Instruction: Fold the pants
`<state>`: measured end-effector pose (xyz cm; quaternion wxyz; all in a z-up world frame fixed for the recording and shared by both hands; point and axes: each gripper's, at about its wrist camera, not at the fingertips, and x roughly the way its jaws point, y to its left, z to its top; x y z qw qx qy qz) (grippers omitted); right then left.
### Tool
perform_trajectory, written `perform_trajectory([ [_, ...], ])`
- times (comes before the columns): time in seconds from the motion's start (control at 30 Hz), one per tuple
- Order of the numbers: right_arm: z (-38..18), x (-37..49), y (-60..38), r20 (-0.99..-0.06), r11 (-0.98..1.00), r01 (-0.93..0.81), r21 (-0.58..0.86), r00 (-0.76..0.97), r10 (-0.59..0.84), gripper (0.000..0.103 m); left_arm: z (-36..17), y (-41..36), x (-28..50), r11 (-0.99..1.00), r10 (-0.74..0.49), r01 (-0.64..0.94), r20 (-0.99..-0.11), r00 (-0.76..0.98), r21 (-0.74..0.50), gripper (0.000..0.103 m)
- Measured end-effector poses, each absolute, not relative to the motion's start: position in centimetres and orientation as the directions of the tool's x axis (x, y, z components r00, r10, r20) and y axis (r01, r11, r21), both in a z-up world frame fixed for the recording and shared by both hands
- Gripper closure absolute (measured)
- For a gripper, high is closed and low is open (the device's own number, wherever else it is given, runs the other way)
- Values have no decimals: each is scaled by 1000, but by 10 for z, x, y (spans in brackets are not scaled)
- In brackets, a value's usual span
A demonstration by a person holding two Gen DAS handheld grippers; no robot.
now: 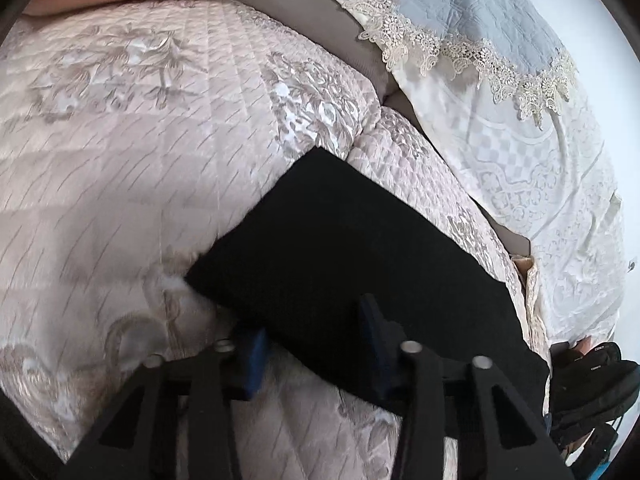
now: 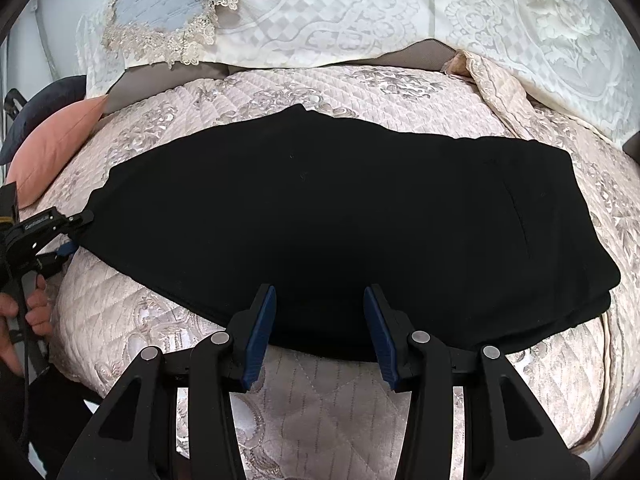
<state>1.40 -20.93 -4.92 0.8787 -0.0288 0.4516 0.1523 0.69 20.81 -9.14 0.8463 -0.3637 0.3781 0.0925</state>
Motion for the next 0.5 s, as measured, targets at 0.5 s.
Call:
perform_trajectory([
  [0.5, -47, 18, -233, -788, 962, -235, 137, 562, 250, 57, -13, 183, 32, 812, -204, -196, -582, 787, -550, 96],
])
